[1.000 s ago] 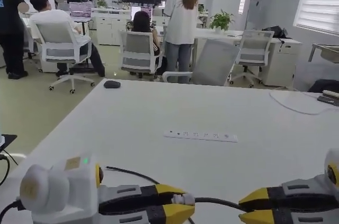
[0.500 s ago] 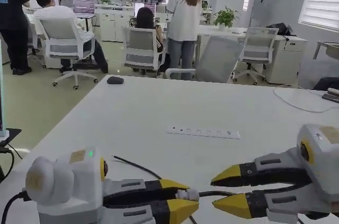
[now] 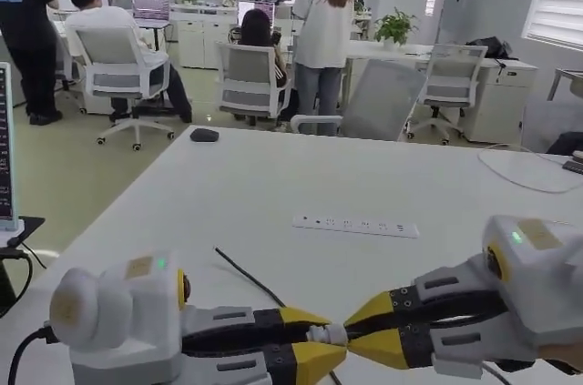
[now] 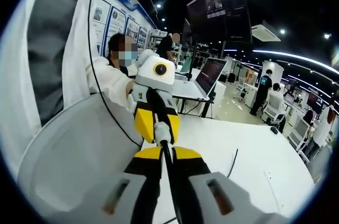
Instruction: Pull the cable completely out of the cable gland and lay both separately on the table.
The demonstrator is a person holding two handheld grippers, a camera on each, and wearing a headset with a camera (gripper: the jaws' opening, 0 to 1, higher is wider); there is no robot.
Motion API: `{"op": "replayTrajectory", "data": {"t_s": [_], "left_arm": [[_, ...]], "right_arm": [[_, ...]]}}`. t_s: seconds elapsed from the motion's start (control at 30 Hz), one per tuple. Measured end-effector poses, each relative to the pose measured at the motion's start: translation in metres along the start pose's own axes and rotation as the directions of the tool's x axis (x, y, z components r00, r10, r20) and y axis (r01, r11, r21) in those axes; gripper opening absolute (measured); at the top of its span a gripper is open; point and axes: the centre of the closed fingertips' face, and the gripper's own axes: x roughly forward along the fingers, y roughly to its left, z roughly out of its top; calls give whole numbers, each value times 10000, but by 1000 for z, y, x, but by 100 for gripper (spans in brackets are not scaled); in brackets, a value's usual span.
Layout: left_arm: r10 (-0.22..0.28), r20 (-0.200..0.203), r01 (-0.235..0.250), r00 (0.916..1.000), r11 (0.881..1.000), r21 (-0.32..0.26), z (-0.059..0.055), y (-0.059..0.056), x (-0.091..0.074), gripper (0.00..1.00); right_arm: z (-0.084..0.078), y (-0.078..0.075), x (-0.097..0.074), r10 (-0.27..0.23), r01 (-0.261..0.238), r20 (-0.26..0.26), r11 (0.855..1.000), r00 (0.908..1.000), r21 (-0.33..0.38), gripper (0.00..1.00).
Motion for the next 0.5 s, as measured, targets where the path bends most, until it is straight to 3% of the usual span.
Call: {"op": "replayTrajectory", "data": {"t_s": [0.13, 0.27, 0.5], "left_arm": [[180, 132, -187, 9998, 9983, 559, 3, 0, -1, 17], [276, -50, -271, 9996, 9963, 820, 0, 1, 0, 17], [243, -325, -220, 9992, 9975, 671, -7, 3, 4, 17]], "right_arm": [[4, -2, 0, -164, 159, 294, 9997, 9994, 170, 4], [7, -1, 1, -376, 361, 454, 9988, 9983, 315, 4], [-1, 1, -1, -541, 513, 514, 9972, 9972, 541, 4]]}}
